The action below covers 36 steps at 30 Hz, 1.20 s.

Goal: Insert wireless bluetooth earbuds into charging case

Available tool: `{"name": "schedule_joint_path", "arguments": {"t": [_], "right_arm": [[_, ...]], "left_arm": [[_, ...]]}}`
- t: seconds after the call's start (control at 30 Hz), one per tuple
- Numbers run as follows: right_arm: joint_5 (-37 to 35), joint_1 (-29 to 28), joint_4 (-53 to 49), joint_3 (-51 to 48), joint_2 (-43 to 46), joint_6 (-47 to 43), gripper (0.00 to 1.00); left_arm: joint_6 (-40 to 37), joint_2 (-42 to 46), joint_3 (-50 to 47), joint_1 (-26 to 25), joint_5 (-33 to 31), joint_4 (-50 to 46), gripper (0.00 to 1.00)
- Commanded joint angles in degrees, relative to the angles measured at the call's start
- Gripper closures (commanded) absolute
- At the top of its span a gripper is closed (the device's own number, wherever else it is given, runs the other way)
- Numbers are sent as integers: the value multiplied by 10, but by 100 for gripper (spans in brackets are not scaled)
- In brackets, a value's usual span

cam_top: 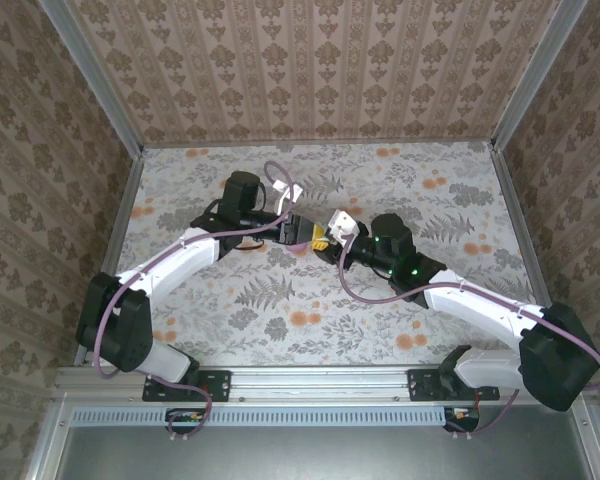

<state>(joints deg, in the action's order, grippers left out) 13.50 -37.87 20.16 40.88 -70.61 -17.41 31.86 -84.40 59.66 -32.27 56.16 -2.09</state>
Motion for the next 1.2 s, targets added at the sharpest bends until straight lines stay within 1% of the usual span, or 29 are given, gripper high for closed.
{"name": "schedule_joint_path", "arguments": {"t": [0.0, 0.07, 0.13, 0.27, 0.3, 0.33, 0.43, 0.63, 0.8, 1.17], "right_arm": [[11, -2, 14, 21, 8, -15, 52], [14, -1, 13, 16, 17, -18, 48], [24, 7, 27, 3, 27, -7, 43], [104, 50, 45, -19, 45, 34, 36], [132, 61, 48, -21, 48, 34, 36], [139, 68, 61, -26, 49, 33, 36], [119, 71, 114, -39, 54, 34, 35], [129, 71, 136, -8, 42, 25, 36], [147, 71, 134, 15, 29, 14, 39], [156, 71, 132, 45, -4, 5, 42]], "left_arm": [[39, 22, 6, 5, -16, 40, 78], [63, 31, 2, 11, -26, 56, 81], [86, 40, -3, 16, -29, 75, 82], [136, 56, -10, 25, -22, 116, 82], [146, 59, -11, 25, -20, 122, 83], [155, 62, -11, 26, -19, 124, 82], [177, 67, -12, 25, -16, 132, 83], [200, 70, -9, 25, -11, 141, 82], [206, 74, -6, 25, -10, 141, 82], [206, 76, -1, 20, -2, 142, 82]]}}
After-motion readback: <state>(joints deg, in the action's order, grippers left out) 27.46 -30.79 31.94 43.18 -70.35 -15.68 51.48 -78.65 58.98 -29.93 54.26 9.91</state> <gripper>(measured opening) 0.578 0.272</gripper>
